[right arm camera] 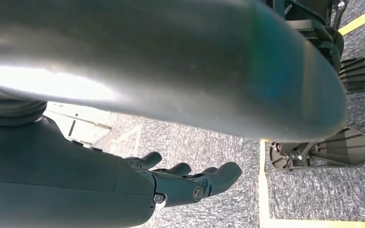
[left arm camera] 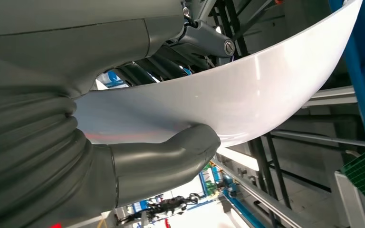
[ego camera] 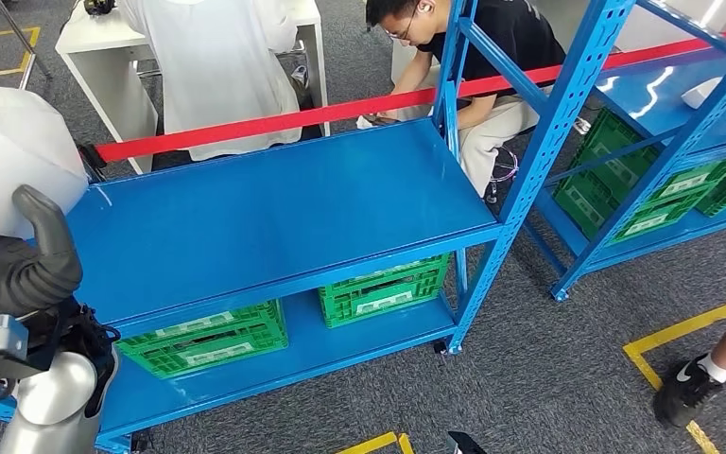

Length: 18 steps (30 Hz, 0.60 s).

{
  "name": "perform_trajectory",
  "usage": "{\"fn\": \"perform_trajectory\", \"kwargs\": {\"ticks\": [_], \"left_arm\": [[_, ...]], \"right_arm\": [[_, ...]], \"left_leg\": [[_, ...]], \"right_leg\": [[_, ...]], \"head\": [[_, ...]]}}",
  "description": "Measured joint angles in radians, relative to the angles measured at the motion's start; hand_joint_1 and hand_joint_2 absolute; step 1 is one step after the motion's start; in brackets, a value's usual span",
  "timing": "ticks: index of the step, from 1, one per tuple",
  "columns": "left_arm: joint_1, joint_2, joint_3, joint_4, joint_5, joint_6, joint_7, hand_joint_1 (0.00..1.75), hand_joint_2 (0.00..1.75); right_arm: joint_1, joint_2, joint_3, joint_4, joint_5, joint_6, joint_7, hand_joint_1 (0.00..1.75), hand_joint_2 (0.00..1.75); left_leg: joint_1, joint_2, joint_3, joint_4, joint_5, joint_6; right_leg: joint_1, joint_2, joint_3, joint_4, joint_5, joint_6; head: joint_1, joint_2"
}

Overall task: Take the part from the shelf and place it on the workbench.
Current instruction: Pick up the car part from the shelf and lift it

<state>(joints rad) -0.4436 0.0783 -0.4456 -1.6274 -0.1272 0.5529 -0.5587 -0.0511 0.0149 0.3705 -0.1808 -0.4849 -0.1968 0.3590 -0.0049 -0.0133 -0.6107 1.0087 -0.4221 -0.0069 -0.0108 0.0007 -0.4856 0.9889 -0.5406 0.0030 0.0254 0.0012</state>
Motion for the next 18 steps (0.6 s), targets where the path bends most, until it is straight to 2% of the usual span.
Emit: {"fn": "perform_trajectory", "kwargs": {"ticks": [5,8,10,12,14,15,16,17,18], "left_arm": [[0.034,0.020,-0.006,-0.052,0.009,-0.009,0.005,1.75,1.75],[0.054,0.032,-0.006,-0.069,0.009,-0.010,0.001,1.75,1.75],[0.060,0.035,-0.006,-0.079,0.008,-0.010,0.000,1.75,1.75],[0.067,0.037,-0.006,-0.089,0.004,-0.010,-0.003,1.75,1.75],[0.084,0.041,-0.006,-0.098,-0.001,-0.009,-0.007,1.75,1.75],[0.095,0.046,-0.006,-0.103,-0.002,-0.009,-0.009,1.75,1.75],[0.105,0.051,-0.006,-0.106,-0.003,-0.008,-0.011,1.75,1.75],[0.113,0.057,-0.006,-0.109,-0.004,-0.009,-0.014,1.75,1.75],[0.117,0.063,-0.006,-0.112,-0.003,-0.009,-0.017,1.75,1.75]], "right_arm": [[0.000,0.001,0.000,0.000,0.000,0.002,0.000,0.00,0.00],[0.000,0.002,0.000,0.000,0.000,0.002,0.000,0.00,0.00],[-0.001,0.003,0.000,0.000,0.000,0.001,0.000,0.00,0.00],[-0.001,0.004,0.000,0.000,0.000,-0.001,0.000,0.00,0.00],[0.000,0.005,0.000,0.000,0.001,-0.003,0.000,0.00,0.00],[0.001,0.006,0.000,0.000,0.001,-0.004,0.000,0.00,0.00],[0.001,0.007,0.000,0.000,0.000,-0.005,0.000,0.00,0.00],[0.002,0.007,0.000,0.000,0.000,-0.006,0.000,0.00,0.00],[0.002,0.007,0.000,0.000,-0.001,-0.006,0.000,0.00,0.00]], "left_leg": [[-0.005,0.000,0.000,0.003,-0.005,0.006],[-0.008,0.000,0.000,0.005,-0.007,0.014],[-0.003,0.002,0.004,-0.004,-0.001,0.021],[0.003,0.006,0.006,-0.014,0.004,0.027],[0.004,0.009,0.003,-0.013,0.005,0.029],[0.004,0.010,0.000,-0.010,0.004,0.028],[0.005,0.011,-0.003,-0.007,0.004,0.027],[0.007,0.011,-0.007,-0.003,0.004,0.025],[0.009,0.011,-0.011,0.004,0.004,0.022]], "right_leg": [[-0.006,0.000,0.001,0.000,-0.002,0.005],[-0.009,0.000,0.003,-0.002,-0.003,0.012],[-0.009,0.001,0.000,0.011,-0.015,0.018],[-0.009,0.001,-0.036,0.087,-0.064,0.022],[-0.008,0.001,-0.104,0.221,-0.124,0.026],[-0.009,0.001,-0.130,0.269,-0.134,0.028],[-0.010,0.001,-0.140,0.284,-0.124,0.030],[-0.012,0.001,-0.131,0.260,-0.097,0.032],[-0.016,0.000,-0.105,0.202,-0.059,0.034]], "head": [[0.000,0.000],[0.000,0.000],[0.000,0.000],[0.003,0.000],[0.006,0.000],[0.006,0.000],[0.006,0.000],[0.006,0.000],[0.006,0.000]]}}
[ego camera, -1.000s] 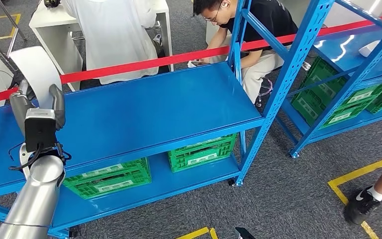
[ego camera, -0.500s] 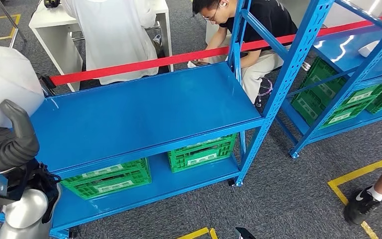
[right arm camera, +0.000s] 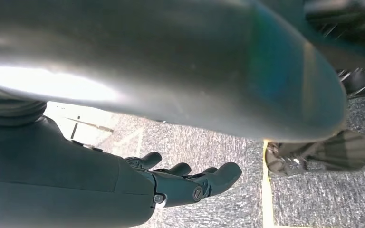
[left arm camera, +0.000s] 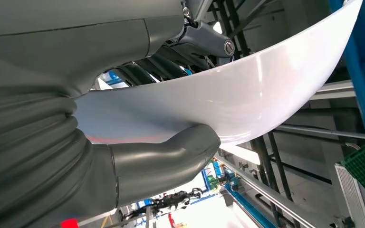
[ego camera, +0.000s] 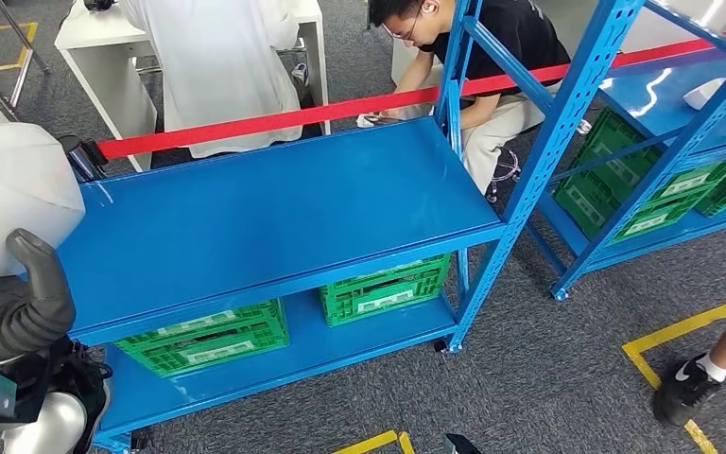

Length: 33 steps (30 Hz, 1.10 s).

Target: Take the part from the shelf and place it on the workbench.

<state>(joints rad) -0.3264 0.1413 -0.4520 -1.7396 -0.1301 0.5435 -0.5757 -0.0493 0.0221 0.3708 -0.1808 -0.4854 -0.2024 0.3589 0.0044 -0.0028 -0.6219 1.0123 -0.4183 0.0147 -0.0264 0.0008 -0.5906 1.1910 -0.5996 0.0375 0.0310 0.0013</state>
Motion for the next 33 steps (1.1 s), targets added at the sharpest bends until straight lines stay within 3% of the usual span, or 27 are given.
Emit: {"fn": "perform_trajectory", "kwargs": {"ticks": [2,3,7,9,11,12,13,15,17,19,21,23,24,26,27,28,30,31,33], "left_arm": [[0.003,0.011,0.000,-0.004,0.005,-0.002,-0.005,1.75,1.75],[0.003,0.016,0.000,-0.005,0.008,-0.005,-0.008,1.75,1.75],[0.003,0.034,0.001,-0.004,0.021,-0.008,-0.022,1.75,1.75],[0.003,0.043,0.001,-0.002,0.024,-0.006,-0.030,1.75,1.75],[0.007,0.051,0.001,0.001,0.028,0.000,-0.039,1.75,1.75],[0.011,0.055,0.002,0.003,0.031,0.002,-0.045,1.75,1.75],[0.018,0.060,0.002,0.005,0.033,0.005,-0.051,1.75,1.75],[0.034,0.070,0.002,0.008,0.039,0.009,-0.062,1.75,1.75],[0.043,0.078,0.003,0.009,0.042,0.012,-0.072,1.75,1.75],[0.048,0.083,0.006,0.008,0.043,0.019,-0.083,1.75,1.75],[0.056,0.087,0.010,0.008,0.043,0.027,-0.093,1.75,1.75],[0.060,0.089,0.012,0.009,0.043,0.034,-0.101,1.75,1.75],[0.060,0.090,0.012,0.010,0.044,0.037,-0.104,1.75,1.75],[0.060,0.090,0.015,0.012,0.049,0.040,-0.108,1.75,1.75],[0.061,0.091,0.017,0.013,0.051,0.042,-0.109,1.75,1.75],[0.061,0.091,0.018,0.014,0.053,0.044,-0.110,1.75,1.75],[0.060,0.091,0.021,0.014,0.055,0.050,-0.112,1.75,1.75],[0.060,0.091,0.023,0.015,0.056,0.052,-0.113,1.75,1.75],[0.057,0.091,0.029,0.016,0.062,0.054,-0.117,1.75,1.75]], "right_arm": [[-0.002,0.002,0.000,0.000,-0.002,0.001,0.000,0.00,0.00],[-0.003,0.003,0.000,0.000,-0.003,0.002,-0.001,0.00,0.00],[-0.003,0.006,0.000,0.000,-0.007,0.005,-0.002,0.00,0.00],[-0.003,0.006,0.000,0.000,-0.009,0.009,0.000,0.00,0.00],[-0.003,0.006,-0.001,0.000,-0.011,0.018,0.000,0.00,0.00],[-0.002,0.006,-0.001,0.000,-0.011,0.023,0.000,0.00,0.00],[-0.002,0.006,-0.001,0.000,-0.011,0.027,0.000,0.00,0.00],[-0.002,0.006,-0.001,0.000,-0.013,0.035,0.000,0.00,0.00],[-0.002,0.006,-0.002,0.000,-0.016,0.043,0.000,0.00,0.00],[-0.003,0.006,-0.004,0.000,-0.020,0.055,0.000,0.00,0.00],[-0.002,0.006,-0.007,0.000,-0.023,0.070,0.000,0.00,0.00],[-0.001,0.006,-0.010,0.000,-0.023,0.077,0.000,0.00,0.00],[-0.001,0.006,-0.011,0.000,-0.022,0.079,0.000,0.00,0.00],[-0.001,0.006,-0.011,0.000,-0.018,0.083,0.000,0.00,0.00],[-0.002,0.006,-0.011,0.000,-0.016,0.086,0.000,0.00,0.00],[-0.003,0.006,-0.011,0.000,-0.015,0.088,0.000,0.00,0.00],[-0.005,0.006,-0.011,0.000,-0.013,0.091,0.000,0.00,0.00],[-0.007,0.006,-0.010,0.000,-0.012,0.092,0.000,0.00,0.00],[-0.013,0.006,-0.010,0.000,-0.013,0.092,0.000,0.00,0.00]], "left_leg": [[0.002,-0.003,-0.010,0.013,0.000,-0.014],[0.002,-0.005,-0.014,0.019,0.002,-0.022],[0.005,-0.009,-0.027,0.024,0.009,-0.055],[0.008,-0.006,-0.050,0.082,-0.051,-0.065],[0.009,-0.004,-0.083,0.201,-0.143,-0.070],[0.009,-0.004,-0.092,0.253,-0.170,-0.071],[0.009,-0.004,-0.088,0.279,-0.178,-0.071],[0.008,-0.004,-0.029,0.229,-0.146,-0.065],[0.004,-0.004,0.070,0.095,-0.119,-0.053],[-0.004,-0.005,0.120,0.014,-0.117,-0.042],[-0.009,-0.004,0.116,0.002,-0.107,-0.031],[-0.007,0.000,0.108,-0.005,-0.091,-0.017],[-0.004,0.002,0.101,-0.008,-0.081,-0.010],[-0.004,0.004,0.077,-0.007,-0.061,-0.001],[-0.005,0.004,0.061,-0.005,-0.051,0.001],[-0.005,0.004,0.045,-0.002,-0.040,0.000],[-0.003,0.004,0.012,0.006,-0.022,-0.004],[-0.002,0.004,-0.003,0.013,-0.014,-0.008],[-0.004,0.005,-0.026,0.026,-0.001,-0.019]], "right_leg": [[-0.001,0.002,0.052,-0.111,0.050,-0.004],[0.000,0.005,0.064,-0.142,0.058,-0.011],[0.004,0.006,0.047,-0.148,0.073,-0.051],[0.004,0.003,0.032,-0.151,0.090,-0.066],[0.008,0.002,0.012,-0.150,0.106,-0.073],[0.010,0.001,0.002,-0.150,0.113,-0.073],[0.012,0.001,-0.009,-0.149,0.121,-0.074],[0.016,0.001,-0.028,-0.149,0.136,-0.072],[0.019,0.001,-0.041,-0.148,0.150,-0.067],[0.019,0.001,-0.045,-0.149,0.163,-0.056],[0.017,0.001,-0.047,-0.154,0.176,-0.042],[0.014,0.002,-0.055,-0.139,0.157,-0.032],[0.014,0.003,-0.066,-0.110,0.123,-0.028],[0.012,0.003,-0.098,0.000,0.027,-0.021],[0.012,0.003,-0.110,0.059,-0.006,-0.019],[0.012,0.003,-0.112,0.099,-0.017,-0.017],[0.011,0.003,-0.071,0.085,0.024,-0.016],[0.011,0.002,-0.028,0.033,0.049,-0.017],[0.014,0.001,0.058,-0.090,0.054,-0.023]], "head": [[0.000,0.000],[0.000,0.000],[-0.001,0.000],[-0.002,0.000],[-0.003,0.000],[-0.004,0.000],[-0.003,0.000],[-0.004,0.000],[-0.003,0.000],[-0.003,0.000],[-0.006,0.000],[-0.006,0.000],[-0.005,0.000],[-0.002,0.000],[-0.002,0.000],[-0.002,0.000],[-0.002,0.000],[-0.002,0.000],[-0.002,0.000]]}}
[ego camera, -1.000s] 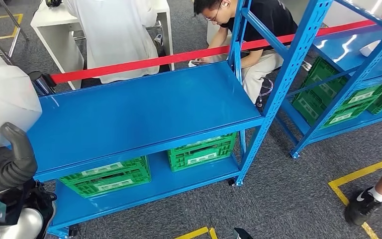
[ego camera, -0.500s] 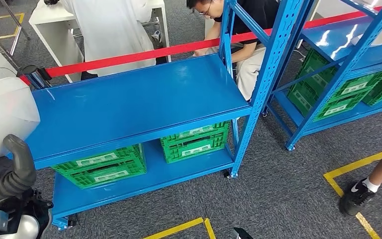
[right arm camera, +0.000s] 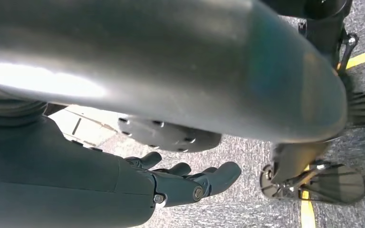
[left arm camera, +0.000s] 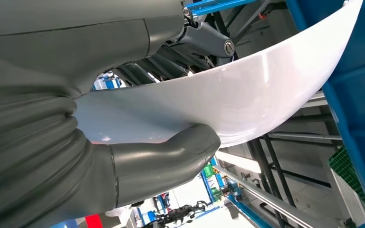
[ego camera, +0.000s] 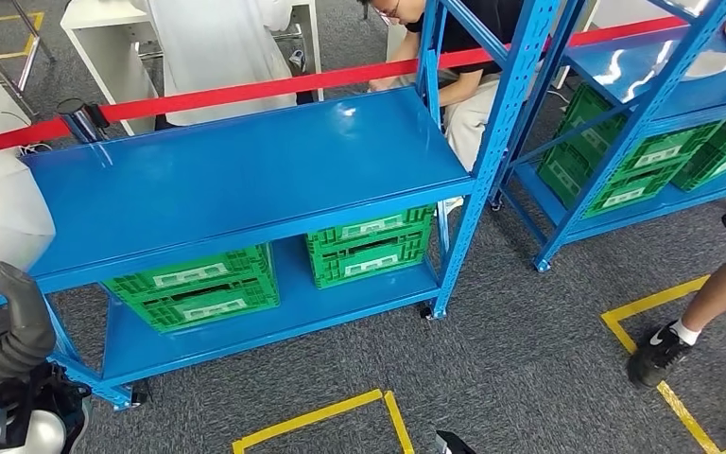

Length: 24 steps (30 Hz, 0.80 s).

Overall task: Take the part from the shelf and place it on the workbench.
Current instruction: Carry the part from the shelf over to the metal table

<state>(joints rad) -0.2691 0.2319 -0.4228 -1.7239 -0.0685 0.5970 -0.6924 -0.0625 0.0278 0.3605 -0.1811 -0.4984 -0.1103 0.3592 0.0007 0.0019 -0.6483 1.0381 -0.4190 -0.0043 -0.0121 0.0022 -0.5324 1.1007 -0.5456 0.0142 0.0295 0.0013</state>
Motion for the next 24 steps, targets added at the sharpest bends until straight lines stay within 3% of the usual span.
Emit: {"fn": "perform_trajectory", "kwargs": {"ticks": [2,4,5,7,9,10,11,12,14,16,17,19,20,21,24], "left_arm": [[-0.005,0.000,0.005,0.002,0.006,0.001,-0.004,1.75,1.75],[-0.009,0.000,0.009,0.004,0.009,0.001,-0.007,1.75,1.75],[-0.010,0.000,0.011,0.005,0.010,0.001,-0.008,1.75,1.75],[-0.009,0.001,0.014,0.006,0.008,0.004,-0.008,1.75,1.75],[-0.005,0.002,0.015,0.006,0.002,0.009,-0.008,1.75,1.75],[-0.002,0.002,0.015,0.006,-0.002,0.012,-0.008,1.75,1.75],[0.001,0.002,0.015,0.007,-0.003,0.014,-0.008,1.75,1.75],[0.003,0.002,0.015,0.007,-0.002,0.016,-0.008,1.75,1.75],[-0.004,0.004,0.015,0.009,0.013,0.018,-0.008,1.75,1.75],[-0.024,0.010,0.015,0.011,0.039,0.018,-0.009,1.75,1.75],[-0.036,0.014,0.016,0.013,0.052,0.018,-0.008,1.75,1.75],[-0.054,0.021,0.015,0.017,0.067,0.018,-0.008,1.75,1.75],[-0.061,0.022,0.015,0.019,0.070,0.019,-0.008,1.75,1.75],[-0.068,0.023,0.015,0.021,0.070,0.019,-0.008,1.75,1.75],[-0.077,0.022,0.014,0.024,0.063,0.029,-0.008,1.75,1.75]], "right_arm": [[-0.005,0.000,0.000,0.000,-0.002,-0.001,-0.002,0.00,0.00],[-0.005,0.000,0.000,0.000,-0.003,-0.002,-0.004,0.00,0.00],[-0.006,0.000,0.000,0.000,-0.004,-0.002,-0.004,0.00,0.00],[-0.006,0.000,0.000,0.000,-0.005,-0.001,-0.004,0.00,0.00],[-0.004,0.000,0.000,0.000,-0.009,0.000,-0.004,0.00,0.00],[-0.003,0.000,-0.001,0.000,-0.012,0.001,-0.004,0.00,0.00],[-0.001,0.000,-0.001,0.000,-0.015,0.002,-0.004,0.00,0.00],[0.000,0.000,-0.002,0.000,-0.017,0.003,-0.004,0.00,0.00],[0.002,0.000,-0.002,0.000,-0.022,0.006,-0.003,0.00,0.00],[0.002,0.000,-0.002,0.000,-0.026,0.012,-0.003,0.00,0.00],[0.002,0.000,-0.003,0.000,-0.029,0.015,-0.003,0.00,0.00],[0.005,0.001,-0.004,0.000,-0.035,0.020,-0.004,0.00,0.00],[0.007,0.001,-0.004,0.000,-0.039,0.021,-0.006,0.00,0.00],[0.008,0.002,-0.005,0.000,-0.041,0.022,-0.007,0.00,0.00],[0.010,0.002,-0.008,0.000,-0.043,0.024,-0.005,0.00,0.00]], "left_leg": [[-0.001,0.001,-0.009,0.005,0.014,-0.012],[0.002,0.001,-0.012,0.003,0.026,-0.025],[0.004,0.000,-0.019,0.010,0.013,-0.031],[0.007,-0.001,-0.046,0.075,-0.064,-0.040],[0.009,-0.001,-0.075,0.194,-0.153,-0.048],[0.009,-0.001,-0.079,0.244,-0.170,-0.050],[0.009,-0.001,-0.068,0.265,-0.161,-0.050],[0.009,-0.001,-0.042,0.256,-0.137,-0.049],[0.009,-0.003,0.055,0.147,-0.100,-0.042],[0.003,-0.005,0.142,0.018,-0.116,-0.031],[-0.001,-0.006,0.160,-0.017,-0.127,-0.023],[-0.006,-0.004,0.153,-0.032,-0.114,-0.004],[-0.005,-0.002,0.146,-0.034,-0.102,0.005],[-0.004,0.001,0.136,-0.037,-0.089,0.014],[-0.004,0.005,0.090,-0.037,-0.048,0.028]], "right_leg": [[0.005,0.002,0.030,-0.059,-0.017,-0.013],[0.005,0.001,0.016,-0.063,-0.003,-0.029],[0.005,0.000,0.007,-0.064,0.008,-0.037],[0.003,-0.004,-0.015,-0.067,0.030,-0.051],[0.005,-0.005,-0.042,-0.066,0.052,-0.054],[0.006,-0.006,-0.056,-0.066,0.064,-0.054],[0.006,-0.006,-0.071,-0.065,0.076,-0.052],[0.007,-0.006,-0.085,-0.064,0.088,-0.050],[0.008,-0.006,-0.111,-0.063,0.111,-0.044],[0.008,-0.006,-0.125,-0.064,0.132,-0.034],[0.007,-0.006,-0.128,-0.066,0.142,-0.028],[0.003,-0.005,-0.132,-0.073,0.160,-0.014],[0.002,-0.004,-0.138,-0.068,0.151,-0.008],[0.001,-0.002,-0.147,-0.048,0.123,-0.004],[0.001,-0.001,-0.190,0.112,-0.024,0.002]], "head": [[0.000,0.000],[0.001,0.000],[0.001,0.000],[0.000,0.000],[-0.001,0.000],[-0.001,0.000],[-0.001,0.000],[-0.001,0.000],[-0.001,0.000],[0.000,0.000],[0.000,0.000],[-0.002,0.000],[-0.003,0.000],[-0.003,0.000],[0.001,0.000]]}}
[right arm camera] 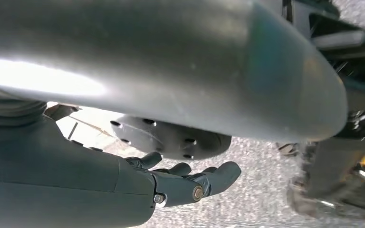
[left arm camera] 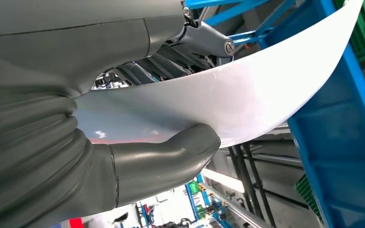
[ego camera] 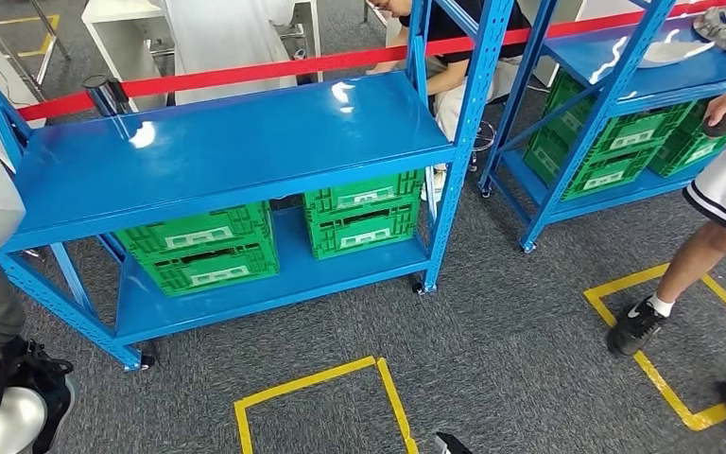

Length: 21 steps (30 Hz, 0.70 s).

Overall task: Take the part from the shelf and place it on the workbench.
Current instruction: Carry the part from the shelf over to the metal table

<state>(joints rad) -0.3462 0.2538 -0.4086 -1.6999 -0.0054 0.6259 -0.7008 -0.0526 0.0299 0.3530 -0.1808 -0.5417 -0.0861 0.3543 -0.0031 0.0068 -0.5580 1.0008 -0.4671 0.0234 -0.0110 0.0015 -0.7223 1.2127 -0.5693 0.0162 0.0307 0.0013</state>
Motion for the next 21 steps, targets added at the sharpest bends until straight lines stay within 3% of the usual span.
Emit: {"fn": "perform_trajectory", "kwargs": {"ticks": [1,2,3,5,7,8,9,11,12,13,15,16,17,18,20,21], "left_arm": [[0.000,0.000,0.000,0.001,-0.003,0.005,0.000,1.75,1.75],[0.000,-0.001,0.000,0.003,-0.006,0.009,0.000,1.75,1.75],[0.000,-0.001,0.000,0.005,-0.006,0.011,0.000,1.75,1.75],[0.000,-0.001,0.000,0.009,-0.004,0.013,0.000,1.75,1.75],[-0.003,0.001,0.000,0.011,0.001,0.013,0.000,1.75,1.75],[-0.005,0.002,0.000,0.012,0.004,0.012,0.000,1.75,1.75],[-0.007,0.003,0.000,0.014,0.006,0.012,0.000,1.75,1.75],[-0.006,0.007,0.000,0.016,0.007,0.012,-0.001,1.75,1.75],[-0.003,0.009,0.000,0.016,0.006,0.013,0.000,1.75,1.75],[0.001,0.012,0.000,0.016,0.004,0.014,0.000,1.75,1.75],[0.011,0.014,0.000,0.016,-0.001,0.017,0.000,1.75,1.75],[0.017,0.014,0.000,0.015,-0.004,0.019,0.000,1.75,1.75],[0.022,0.014,0.000,0.015,-0.007,0.021,0.000,1.75,1.75],[0.026,0.014,0.000,0.015,-0.009,0.023,0.000,1.75,1.75],[0.030,0.013,0.000,0.013,-0.017,0.024,0.001,1.75,1.75],[0.031,0.011,0.000,0.010,-0.023,0.024,0.003,1.75,1.75]], "right_arm": [[0.000,0.000,-0.001,0.000,0.000,0.002,0.001,0.00,0.00],[0.000,0.000,-0.001,0.000,0.000,0.005,0.001,0.00,0.00],[0.001,0.000,-0.002,0.000,0.000,0.007,0.001,0.00,0.00],[-0.001,0.000,-0.002,0.000,-0.001,0.011,0.002,0.00,0.00],[-0.004,0.000,-0.002,0.000,-0.002,0.012,0.004,0.00,0.00],[-0.005,0.000,-0.002,0.000,-0.002,0.013,0.006,0.00,0.00],[-0.005,0.000,-0.002,0.000,-0.002,0.013,0.007,0.00,0.00],[-0.003,0.000,-0.003,0.000,-0.003,0.013,0.008,0.00,0.00],[-0.002,0.001,-0.003,0.000,-0.003,0.013,0.008,0.00,0.00],[-0.002,0.001,-0.003,0.000,-0.003,0.013,0.008,0.00,0.00],[-0.002,0.001,-0.003,0.000,-0.003,0.012,0.008,0.00,0.00],[-0.002,0.001,-0.003,0.000,-0.003,0.012,0.008,0.00,0.00],[-0.002,0.001,-0.003,0.000,-0.003,0.011,0.008,0.00,0.00],[-0.002,0.001,-0.003,0.000,-0.003,0.010,0.008,0.00,0.00],[-0.002,0.001,-0.003,0.000,-0.003,0.010,0.008,0.00,0.00],[-0.003,0.001,-0.003,0.000,-0.003,0.011,0.009,0.00,0.00]], "left_leg": [[-0.001,0.001,-0.019,0.001,0.014,0.001],[-0.001,0.001,-0.039,0.004,0.028,0.000],[-0.001,0.002,-0.060,0.007,0.041,-0.002],[0.001,0.001,-0.098,0.018,0.064,-0.008],[0.000,0.002,-0.121,0.030,0.083,-0.019],[0.000,0.003,-0.126,0.032,0.092,-0.025],[0.000,0.003,-0.127,0.030,0.101,-0.032],[0.003,0.003,-0.132,0.029,0.105,-0.045],[0.005,0.001,-0.140,0.043,0.081,-0.051],[0.007,-0.001,-0.151,0.074,0.038,-0.056],[0.010,-0.002,-0.175,0.188,-0.069,-0.067],[0.012,-0.002,-0.181,0.249,-0.097,-0.070],[0.014,-0.002,-0.177,0.292,-0.101,-0.073],[0.016,-0.002,-0.161,0.307,-0.083,-0.075],[0.021,-0.003,-0.082,0.241,-0.037,-0.075],[0.021,-0.004,-0.022,0.169,-0.038,-0.074]], "right_leg": [[0.000,0.000,-0.006,0.057,-0.023,0.001],[0.000,0.000,-0.002,0.092,-0.022,0.002],[0.000,0.000,0.018,0.096,0.000,0.002],[0.000,-0.001,0.110,0.007,0.039,-0.001],[0.004,-0.001,0.213,-0.131,0.017,-0.008],[0.007,-0.001,0.240,-0.174,0.000,-0.012],[0.010,0.000,0.246,-0.193,-0.007,-0.018],[0.009,-0.003,0.230,-0.194,0.013,-0.033],[0.008,-0.006,0.219,-0.196,0.026,-0.040],[0.006,-0.008,0.206,-0.198,0.040,-0.046],[0.006,-0.010,0.176,-0.197,0.067,-0.052],[0.006,-0.011,0.160,-0.197,0.080,-0.052],[0.006,-0.011,0.144,-0.196,0.093,-0.050],[0.006,-0.012,0.128,-0.195,0.106,-0.047],[0.006,-0.013,0.099,-0.192,0.130,-0.040],[0.006,-0.013,0.087,-0.190,0.140,-0.035]], "head": [[0.000,0.000],[0.000,0.000],[0.000,0.000],[0.001,0.000],[0.002,0.000],[0.003,0.000],[0.004,0.000],[0.005,0.000],[0.003,0.000],[0.001,0.000],[-0.002,0.000],[-0.002,0.000],[-0.002,0.000],[-0.002,0.000],[-0.002,0.000],[-0.002,0.000]]}}
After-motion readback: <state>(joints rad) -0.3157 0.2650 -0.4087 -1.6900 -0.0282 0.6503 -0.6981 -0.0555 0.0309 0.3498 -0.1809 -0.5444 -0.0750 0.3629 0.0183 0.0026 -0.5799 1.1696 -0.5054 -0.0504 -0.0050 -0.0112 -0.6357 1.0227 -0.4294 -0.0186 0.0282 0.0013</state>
